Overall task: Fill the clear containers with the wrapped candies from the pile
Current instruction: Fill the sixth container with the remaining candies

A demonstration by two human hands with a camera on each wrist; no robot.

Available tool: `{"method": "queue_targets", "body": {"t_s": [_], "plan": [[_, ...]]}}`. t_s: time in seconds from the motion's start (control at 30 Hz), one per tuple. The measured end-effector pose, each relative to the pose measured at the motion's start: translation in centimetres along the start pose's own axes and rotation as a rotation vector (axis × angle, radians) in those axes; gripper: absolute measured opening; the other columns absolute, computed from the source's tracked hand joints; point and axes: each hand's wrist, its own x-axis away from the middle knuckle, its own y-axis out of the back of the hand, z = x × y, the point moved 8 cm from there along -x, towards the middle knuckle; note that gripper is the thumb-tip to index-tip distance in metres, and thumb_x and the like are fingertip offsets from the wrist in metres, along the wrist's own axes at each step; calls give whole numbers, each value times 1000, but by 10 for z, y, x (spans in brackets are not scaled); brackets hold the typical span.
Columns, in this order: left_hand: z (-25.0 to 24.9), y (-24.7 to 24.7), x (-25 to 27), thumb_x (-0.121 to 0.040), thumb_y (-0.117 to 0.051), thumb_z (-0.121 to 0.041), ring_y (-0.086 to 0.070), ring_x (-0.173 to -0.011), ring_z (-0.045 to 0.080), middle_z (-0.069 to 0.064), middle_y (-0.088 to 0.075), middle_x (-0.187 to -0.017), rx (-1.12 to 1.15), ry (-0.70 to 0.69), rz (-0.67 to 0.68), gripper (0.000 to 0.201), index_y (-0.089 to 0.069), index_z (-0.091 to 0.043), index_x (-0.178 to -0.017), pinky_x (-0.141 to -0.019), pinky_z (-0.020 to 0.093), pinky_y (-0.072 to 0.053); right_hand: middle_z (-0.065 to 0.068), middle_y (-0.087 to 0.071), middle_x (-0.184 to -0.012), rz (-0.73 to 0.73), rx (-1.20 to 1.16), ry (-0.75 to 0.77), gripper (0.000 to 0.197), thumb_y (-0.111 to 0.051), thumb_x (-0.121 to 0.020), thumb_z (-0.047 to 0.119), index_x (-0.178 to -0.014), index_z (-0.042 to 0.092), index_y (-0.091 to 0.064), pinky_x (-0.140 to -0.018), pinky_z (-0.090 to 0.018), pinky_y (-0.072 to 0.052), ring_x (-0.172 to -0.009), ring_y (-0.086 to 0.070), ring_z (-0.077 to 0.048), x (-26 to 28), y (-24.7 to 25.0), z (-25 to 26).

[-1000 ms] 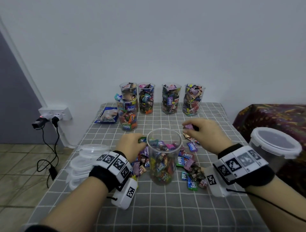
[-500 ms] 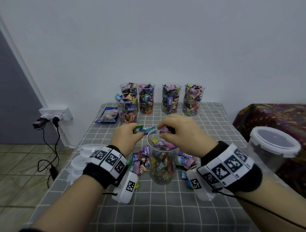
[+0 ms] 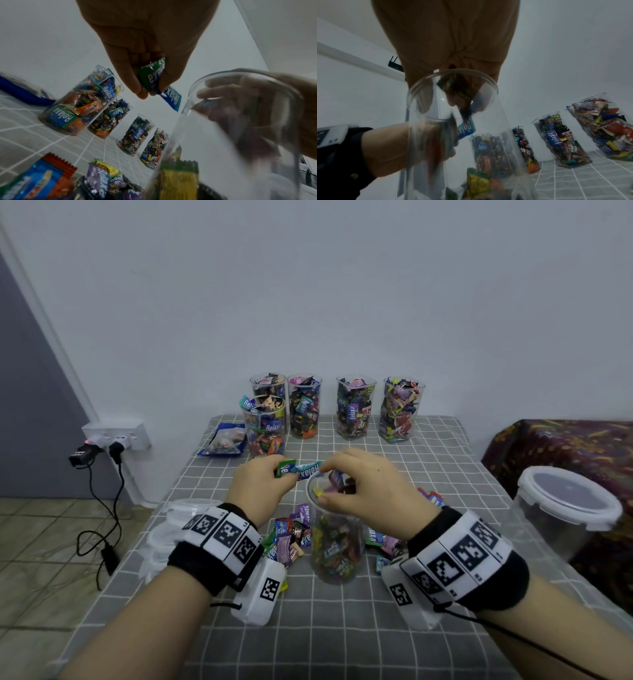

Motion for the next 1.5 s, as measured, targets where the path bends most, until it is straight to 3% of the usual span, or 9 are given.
{"method": "queue_targets", "body": {"t_s": [0.13,0.23,0.33,0.57,0.83,0.93,1.03,1.27,1.5], "plan": [[-6,7,0,-85,-63,-16,-52,-65,17,4,-63,-70,7,-9,-17,6,-69,-14,-87,-63,33,-40,0,-56,-123,-143,-112,-22,52,-69,-81,39,-125,15,-55,-98,-29,-38,-114,-49,-13,10,7,-8],[-13,16,-1,-85,-64,-16,-55,-69,21,8,-65,-74,21,-42,-46,7,-70,-12,-88,-67,37,-44,8,-33,-146,-82,-396,-214,98,-76,-72,44,-149,21,-19,-109,-25,-28,-132,-32,-4,22,-4,-30],[-25,23,-1,-85,-65,-17,-57,-72,22,9,-66,-78,-3,-97,-36,11,-71,-10,-92,-66,35,-42,11,-18,-154,55,-624,-303,126,-79,-60,49,-150,28,8,-110,-24,-25,-139,-20,-2,32,-24,-42],[-65,24,7,-87,-64,-19,-45,-53,1,-14,-52,-59,-118,-246,27,6,-68,-20,-90,-52,10,-34,6,-42,-138,37,-739,-360,104,-85,-63,29,-143,25,-19,-110,-35,-35,-128,-42,-8,39,-39,-53],[-83,-4,13,-88,-59,-21,-56,-71,19,5,-65,-77,-277,-337,122,17,-70,-10,-93,-64,33,-40,11,-52,-129,10,-776,-345,81,-82,-58,38,-126,28,-38,-109,-36,-38,-121,-49,-2,41,-41,-54],[-86,-9,17,-88,-60,-21,-60,-85,12,-3,-69,-93,-241,-355,139,17,-71,-16,-100,-77,26,-45,8,-47,-135,-3,-779,-344,94,-83,-54,45,-131,22,-35,-111,-35,-35,-127,-45,-6,42,-42,-55],[-86,-13,18,-88,-61,-22,-60,-88,3,-7,-70,-100,-171,-335,166,24,-69,-19,-111,-84,17,-45,11,-44,-130,1,-783,-354,89,-87,-60,35,-129,26,-31,-112,-35,-34,-128,-42,-6,42,-41,-54],[-81,-9,14,-89,-62,-24,-63,-90,1,-8,-69,-98,-20,-330,114,22,-70,-19,-109,-84,19,-50,12,-43,-133,18,-757,-350,90,-83,-59,41,-131,28,-30,-111,-35,-34,-129,-41,-7,42,-43,-55],[-49,2,-11,-89,-61,-17,-61,-81,3,-12,-66,-86,129,-179,-28,15,-70,-19,-100,-78,19,-50,5,-30,-144,230,-538,-322,98,-81,-72,18,-144,24,-15,-107,-26,-31,-132,-31,-9,41,-40,-58]]}}
